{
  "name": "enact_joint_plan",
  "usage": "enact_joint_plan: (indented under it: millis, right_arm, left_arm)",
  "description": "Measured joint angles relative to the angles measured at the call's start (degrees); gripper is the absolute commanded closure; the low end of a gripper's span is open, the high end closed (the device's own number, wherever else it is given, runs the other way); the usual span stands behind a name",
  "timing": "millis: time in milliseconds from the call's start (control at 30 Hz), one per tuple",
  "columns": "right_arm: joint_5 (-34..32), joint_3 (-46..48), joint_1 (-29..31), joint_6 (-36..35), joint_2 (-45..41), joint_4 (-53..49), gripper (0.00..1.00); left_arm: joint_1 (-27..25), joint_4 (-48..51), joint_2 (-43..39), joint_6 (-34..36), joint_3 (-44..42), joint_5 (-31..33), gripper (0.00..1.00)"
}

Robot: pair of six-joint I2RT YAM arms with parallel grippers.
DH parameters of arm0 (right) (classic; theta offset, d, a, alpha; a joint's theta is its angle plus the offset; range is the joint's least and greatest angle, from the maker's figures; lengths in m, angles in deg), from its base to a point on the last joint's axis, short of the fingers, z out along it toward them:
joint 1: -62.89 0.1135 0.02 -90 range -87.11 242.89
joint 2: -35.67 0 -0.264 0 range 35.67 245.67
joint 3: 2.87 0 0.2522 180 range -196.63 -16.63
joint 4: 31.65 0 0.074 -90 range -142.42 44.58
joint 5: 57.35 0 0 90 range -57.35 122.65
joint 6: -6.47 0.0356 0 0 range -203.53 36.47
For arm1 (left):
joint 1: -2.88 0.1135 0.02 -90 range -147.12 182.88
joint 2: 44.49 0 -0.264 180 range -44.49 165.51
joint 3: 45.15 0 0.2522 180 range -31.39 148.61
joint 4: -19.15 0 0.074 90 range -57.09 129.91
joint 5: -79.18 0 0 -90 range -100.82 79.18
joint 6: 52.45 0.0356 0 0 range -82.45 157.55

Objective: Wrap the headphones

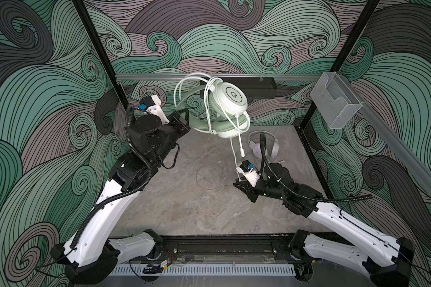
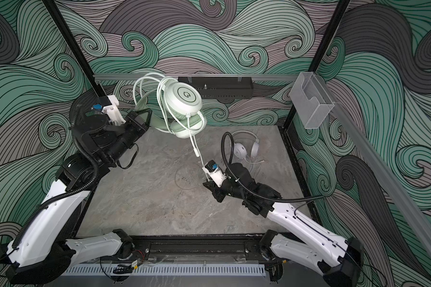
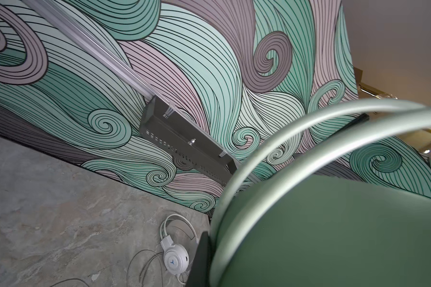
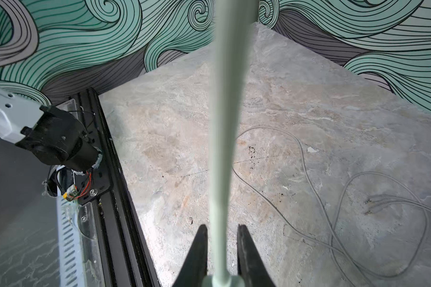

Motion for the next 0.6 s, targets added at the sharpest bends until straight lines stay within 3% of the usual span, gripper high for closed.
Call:
enact_joint_plan:
  millis: [600]
  right_arm:
    - [-11.41, -8.20, 12.24, -6.84, 6.47, -5.55, 1.00]
  left_arm:
    - [1.86, 6.01, 12.85, -4.00, 3.06, 8.98, 1.00]
